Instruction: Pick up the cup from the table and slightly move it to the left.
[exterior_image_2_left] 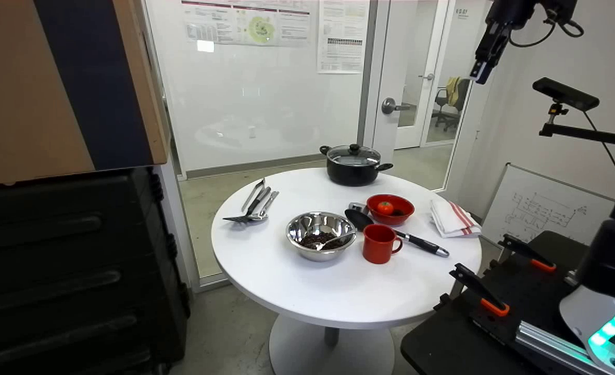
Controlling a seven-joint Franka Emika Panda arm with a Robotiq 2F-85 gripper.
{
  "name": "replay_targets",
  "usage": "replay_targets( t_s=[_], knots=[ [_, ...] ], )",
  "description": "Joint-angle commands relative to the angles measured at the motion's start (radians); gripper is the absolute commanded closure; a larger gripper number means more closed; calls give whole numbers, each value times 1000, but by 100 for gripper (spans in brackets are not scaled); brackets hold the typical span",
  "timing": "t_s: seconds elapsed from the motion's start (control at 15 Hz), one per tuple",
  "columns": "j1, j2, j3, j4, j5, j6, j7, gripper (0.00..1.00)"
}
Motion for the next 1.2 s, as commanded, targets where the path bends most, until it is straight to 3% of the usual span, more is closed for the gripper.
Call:
replay_targets(
  t_s=[0.0,0.27,0.47,0.53,0.6,1.13],
  knots=[
    [-18,26,49,-106,-4,152,41,0],
    [-25,157,69,-153,-26,333,85,0],
    [-43,267,78,-119,-18,470,181,0],
    [-52,297,78,-79,-6,455,220,0],
    [-39,225,73,-147,-4,440,154,0],
    [-41,270,100,-161,-35,459,177,0]
  ],
)
